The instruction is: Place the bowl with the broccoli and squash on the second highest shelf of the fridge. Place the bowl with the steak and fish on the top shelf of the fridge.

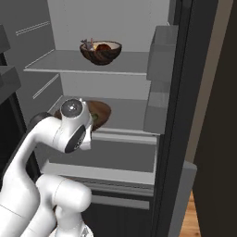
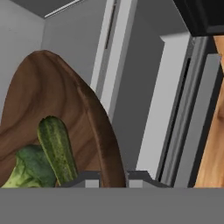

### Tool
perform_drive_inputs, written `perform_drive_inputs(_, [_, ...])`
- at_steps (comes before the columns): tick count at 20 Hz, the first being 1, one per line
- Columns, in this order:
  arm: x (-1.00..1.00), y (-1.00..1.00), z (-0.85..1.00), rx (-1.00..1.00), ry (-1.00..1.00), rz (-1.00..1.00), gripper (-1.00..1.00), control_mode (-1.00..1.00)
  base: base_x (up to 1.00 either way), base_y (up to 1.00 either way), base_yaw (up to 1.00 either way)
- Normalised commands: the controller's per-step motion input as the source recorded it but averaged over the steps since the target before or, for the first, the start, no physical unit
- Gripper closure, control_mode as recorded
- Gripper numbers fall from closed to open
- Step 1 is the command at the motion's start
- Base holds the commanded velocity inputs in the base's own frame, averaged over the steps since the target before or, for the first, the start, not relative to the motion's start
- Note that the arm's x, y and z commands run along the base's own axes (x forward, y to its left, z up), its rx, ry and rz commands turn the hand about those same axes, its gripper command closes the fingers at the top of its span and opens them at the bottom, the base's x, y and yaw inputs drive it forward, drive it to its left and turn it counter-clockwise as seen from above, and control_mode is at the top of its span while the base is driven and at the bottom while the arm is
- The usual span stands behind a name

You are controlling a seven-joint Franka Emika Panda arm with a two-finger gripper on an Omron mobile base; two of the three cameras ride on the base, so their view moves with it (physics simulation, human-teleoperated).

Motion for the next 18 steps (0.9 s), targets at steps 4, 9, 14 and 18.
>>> perform_drive_inputs(4, [1.00, 0.06, -0.20, 0.00, -0.05, 0.00, 1.00, -1.00, 0.00, 0.00, 0.00])
perform_drive_inputs(9, [1.00, 0.02, -0.22, -0.03, 0.00, -0.01, 1.00, -1.00, 0.00, 0.00, 0.00])
perform_drive_inputs(14, [1.00, 0.03, -0.36, -0.04, 0.00, 0.00, 1.00, -1.00, 0.00, 0.00, 0.00])
perform_drive_inputs(18, [1.00, 0.00, -0.20, -0.02, 0.03, 0.00, 1.00, -1.00, 0.00, 0.00, 0.00])
